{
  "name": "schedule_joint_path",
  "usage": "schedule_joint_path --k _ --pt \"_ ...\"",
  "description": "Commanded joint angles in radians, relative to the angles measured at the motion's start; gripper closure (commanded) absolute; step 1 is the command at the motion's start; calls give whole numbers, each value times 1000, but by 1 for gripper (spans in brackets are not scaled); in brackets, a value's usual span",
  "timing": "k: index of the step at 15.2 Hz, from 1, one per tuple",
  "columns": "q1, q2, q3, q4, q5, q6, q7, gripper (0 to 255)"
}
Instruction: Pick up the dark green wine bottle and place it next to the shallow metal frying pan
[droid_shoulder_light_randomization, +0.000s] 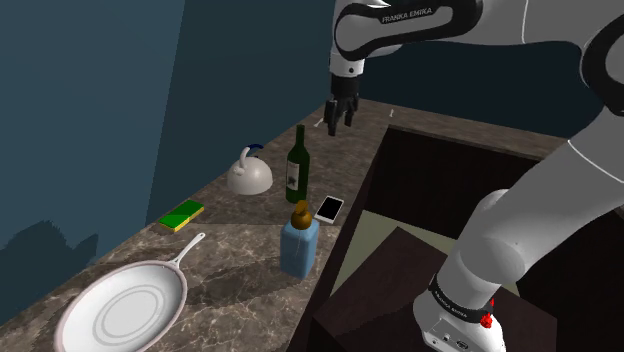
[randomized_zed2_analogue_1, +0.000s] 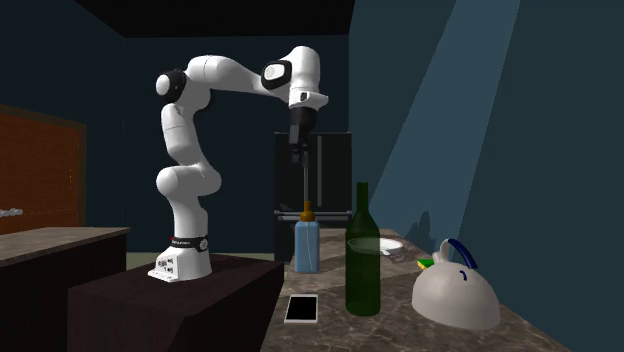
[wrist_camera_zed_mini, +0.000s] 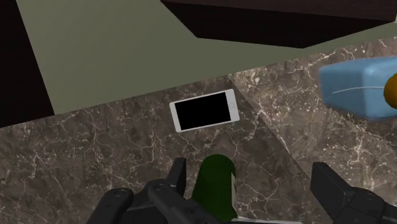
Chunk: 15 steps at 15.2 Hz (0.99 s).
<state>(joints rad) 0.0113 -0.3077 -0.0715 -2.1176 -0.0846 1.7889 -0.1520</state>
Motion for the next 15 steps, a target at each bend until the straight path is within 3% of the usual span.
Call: schedule_joint_path --k 1,12,15 --pt "2 77 -9 59 9 28 -23 0" --pt "-15 494 -35 473 90 76 -154 0" --pt "-15 499 -34 452 90 101 -155 0"
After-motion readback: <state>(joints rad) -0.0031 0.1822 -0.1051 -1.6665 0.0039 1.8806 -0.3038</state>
